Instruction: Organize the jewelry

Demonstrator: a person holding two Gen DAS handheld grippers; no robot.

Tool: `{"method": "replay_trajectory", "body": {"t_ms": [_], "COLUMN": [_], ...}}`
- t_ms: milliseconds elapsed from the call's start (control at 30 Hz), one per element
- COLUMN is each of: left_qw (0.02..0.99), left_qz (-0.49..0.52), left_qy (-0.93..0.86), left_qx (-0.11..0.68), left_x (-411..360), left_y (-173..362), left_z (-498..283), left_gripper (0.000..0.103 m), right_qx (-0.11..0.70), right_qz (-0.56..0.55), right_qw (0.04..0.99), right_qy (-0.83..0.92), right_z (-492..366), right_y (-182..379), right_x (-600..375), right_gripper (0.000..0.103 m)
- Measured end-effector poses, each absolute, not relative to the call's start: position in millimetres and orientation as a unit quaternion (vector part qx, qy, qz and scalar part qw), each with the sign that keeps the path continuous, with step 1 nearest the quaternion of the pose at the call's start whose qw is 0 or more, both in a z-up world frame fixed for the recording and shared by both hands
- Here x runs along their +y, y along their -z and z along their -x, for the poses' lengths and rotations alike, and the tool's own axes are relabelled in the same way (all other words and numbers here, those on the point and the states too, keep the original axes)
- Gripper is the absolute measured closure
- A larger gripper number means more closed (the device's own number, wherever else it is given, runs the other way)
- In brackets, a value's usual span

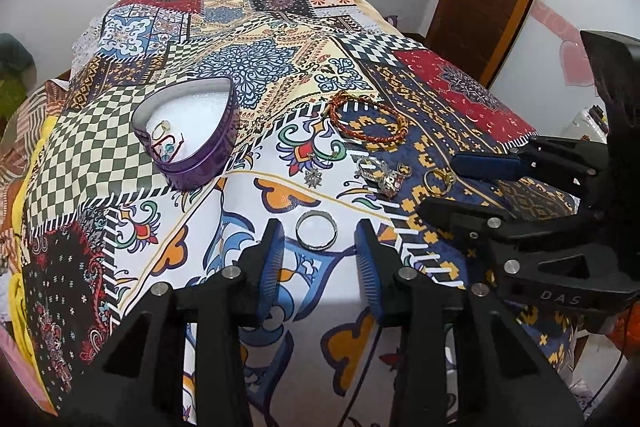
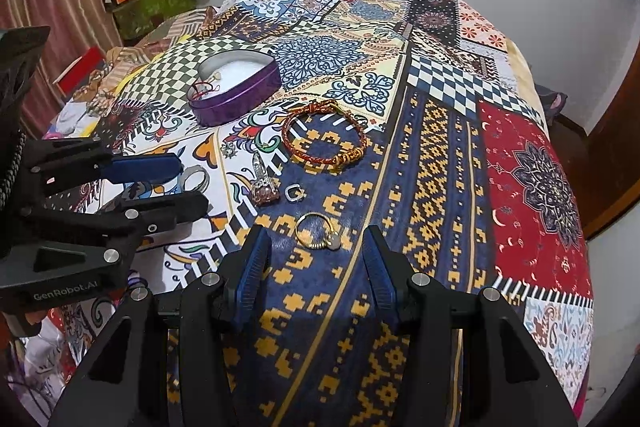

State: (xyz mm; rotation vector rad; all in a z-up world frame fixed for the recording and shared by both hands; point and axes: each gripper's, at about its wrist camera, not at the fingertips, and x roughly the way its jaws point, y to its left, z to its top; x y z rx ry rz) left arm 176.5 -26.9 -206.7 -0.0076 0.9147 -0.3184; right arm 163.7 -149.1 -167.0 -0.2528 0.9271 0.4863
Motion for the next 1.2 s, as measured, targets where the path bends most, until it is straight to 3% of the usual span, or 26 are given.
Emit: {"method": "replay_trajectory", "body": {"t_ms": [200,367,600,667,1200], "left_qw": [0.883,0.887,0.887,0.889,0.909], "left_qz": [0.015,0.022,0.04,0.041,0.043], "left_qy": [0.163,0.159,0.159,0.157,0.142], "left_qx": [0.439,0.434,0.431,0.427,0.39], "left_x": [-26,-27,-23,-21,-9], "left_y": [209,210,203,200,168], "left_z": [-181,-179,-173,-171,-156], "left_gripper": [0.082,0.082,0.082,0.082,0.082], "right_qx": [0.434,0.434,0.438,0.441,0.416], "right_qz": [0.118,0.116,0.112,0.102,0.09], "right_qw": [0.862,0.862,0.862,0.861,0.874], "right_qy": [-0.233,-0.235,-0.229,-0.232,-0.234], "right_z": [-164,-166,-165,-165,-152], "right_y": [169,170,166,164,135], "right_x": [-148,-147,-146,-147,-143], "right_gripper": [0.059,0.081,0.084,0.094,0.094]}}
